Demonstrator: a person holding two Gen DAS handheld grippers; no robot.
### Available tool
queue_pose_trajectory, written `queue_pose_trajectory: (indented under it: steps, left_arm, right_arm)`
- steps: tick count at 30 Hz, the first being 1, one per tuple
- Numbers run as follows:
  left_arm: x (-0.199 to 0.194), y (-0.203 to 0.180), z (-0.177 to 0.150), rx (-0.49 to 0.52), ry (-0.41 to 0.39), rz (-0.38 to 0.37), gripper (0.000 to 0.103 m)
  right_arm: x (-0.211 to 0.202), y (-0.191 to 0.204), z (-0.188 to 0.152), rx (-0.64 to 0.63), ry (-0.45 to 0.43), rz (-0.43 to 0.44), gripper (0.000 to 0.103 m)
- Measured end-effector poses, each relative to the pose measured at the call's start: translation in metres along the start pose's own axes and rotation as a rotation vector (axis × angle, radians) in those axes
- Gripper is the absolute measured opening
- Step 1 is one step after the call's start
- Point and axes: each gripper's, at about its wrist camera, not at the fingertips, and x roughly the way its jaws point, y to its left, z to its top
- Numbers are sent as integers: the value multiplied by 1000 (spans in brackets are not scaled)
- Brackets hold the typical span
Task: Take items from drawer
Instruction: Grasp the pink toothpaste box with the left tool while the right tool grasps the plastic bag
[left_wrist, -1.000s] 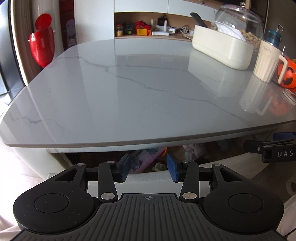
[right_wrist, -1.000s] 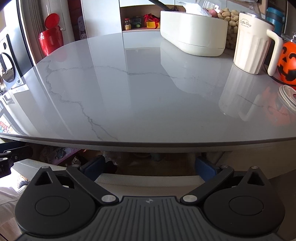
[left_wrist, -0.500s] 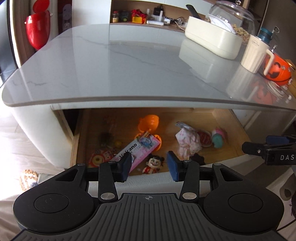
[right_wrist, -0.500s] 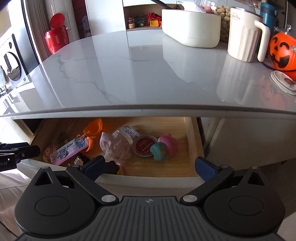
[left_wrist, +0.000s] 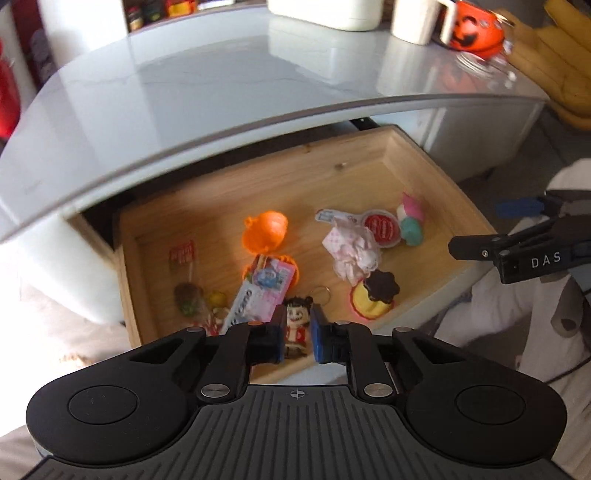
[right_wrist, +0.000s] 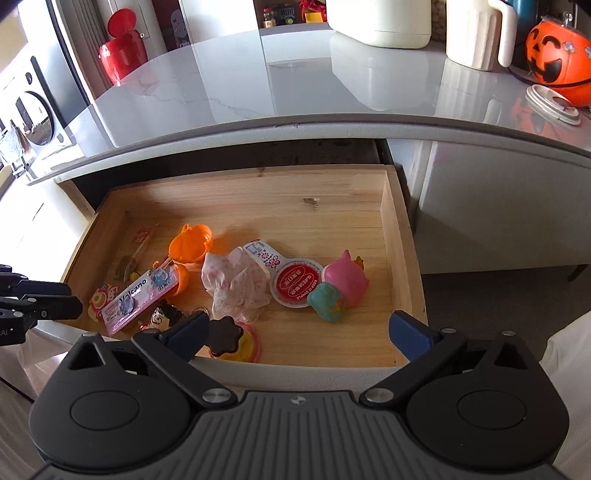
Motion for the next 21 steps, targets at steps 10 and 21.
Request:
queue_pose_trajectory:
  steps: [10,21]
  left_arm:
    - [94,53,43,206,257,-129,22]
    - [139,48,39,243,411,-225,23]
  right_arm:
    - [1,-2,2,3,35,14,103]
    - [11,-9,18,8,167,67,103]
